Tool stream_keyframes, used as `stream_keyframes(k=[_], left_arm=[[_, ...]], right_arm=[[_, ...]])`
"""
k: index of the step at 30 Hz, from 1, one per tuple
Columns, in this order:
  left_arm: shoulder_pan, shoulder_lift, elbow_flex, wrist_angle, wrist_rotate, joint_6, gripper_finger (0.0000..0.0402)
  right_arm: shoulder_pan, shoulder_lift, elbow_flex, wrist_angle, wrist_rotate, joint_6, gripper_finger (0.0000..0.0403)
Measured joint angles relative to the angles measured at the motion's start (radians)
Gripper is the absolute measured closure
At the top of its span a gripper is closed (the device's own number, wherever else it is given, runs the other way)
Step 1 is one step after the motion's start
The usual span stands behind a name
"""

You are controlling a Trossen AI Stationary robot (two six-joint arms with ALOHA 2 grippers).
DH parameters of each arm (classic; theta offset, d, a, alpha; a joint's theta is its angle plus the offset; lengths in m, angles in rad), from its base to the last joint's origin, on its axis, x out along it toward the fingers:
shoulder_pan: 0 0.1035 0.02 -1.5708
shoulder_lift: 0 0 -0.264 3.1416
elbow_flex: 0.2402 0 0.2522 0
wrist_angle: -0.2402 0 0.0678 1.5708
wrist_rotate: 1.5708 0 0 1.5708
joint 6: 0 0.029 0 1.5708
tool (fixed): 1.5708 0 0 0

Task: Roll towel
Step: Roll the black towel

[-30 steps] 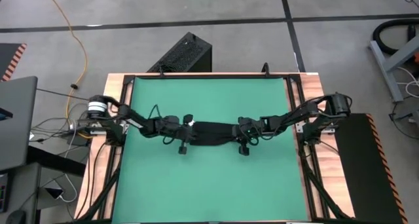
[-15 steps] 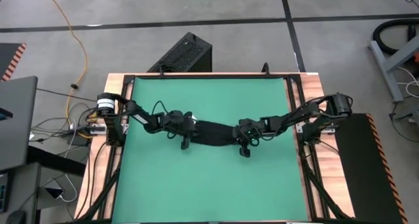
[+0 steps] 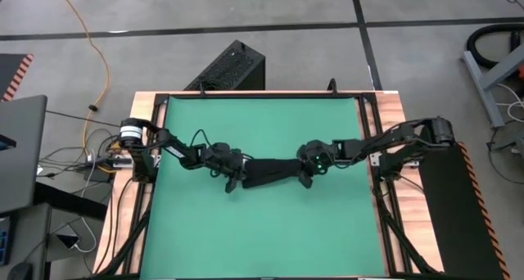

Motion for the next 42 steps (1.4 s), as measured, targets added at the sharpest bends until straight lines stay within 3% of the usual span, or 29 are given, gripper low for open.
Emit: stream_keyframes(k=[4,10,18,22,25,31,36,42], left_arm=[[-0.014,-0.001,0.0,0.001,0.026,-0.06,0.0401],[-0.019,-0.004,0.0,0.002,0.063,-0.109,0.0401],[-0.027,-0.003,-0.005,0.082,0.078,-0.141,0.0401],[-0.041,-0.063,-0.008,0.076,0.056,-0.123,0.0401],[-0.029,-0.138,-0.007,0.047,-0.004,-0.045,0.0402],[0.0,-0.23,-0.005,0.037,-0.269,0.26,0.0402],[0.038,-0.159,0.013,0.055,-0.171,0.349,0.0401],[0.04,0.009,0.093,0.086,-0.16,0.441,0.0401]], right_arm=[[-0.032,-0.005,0.0,-0.022,-0.002,0.169,0.0381],[-0.061,0.034,0.002,-0.095,0.019,0.295,0.0381],[-0.082,0.002,0.009,-0.093,-0.003,0.316,0.0381],[-0.098,-0.006,0.009,-0.129,-0.011,0.31,0.0381],[-0.101,-0.006,0.009,-0.141,-0.026,0.301,0.0381],[-0.1,-0.006,0.009,-0.153,-0.052,0.295,0.0381],[-0.1,-0.006,0.009,-0.153,-0.054,0.289,0.0381],[-0.1,-0.006,0.009,-0.157,-0.055,0.281,0.0381]])
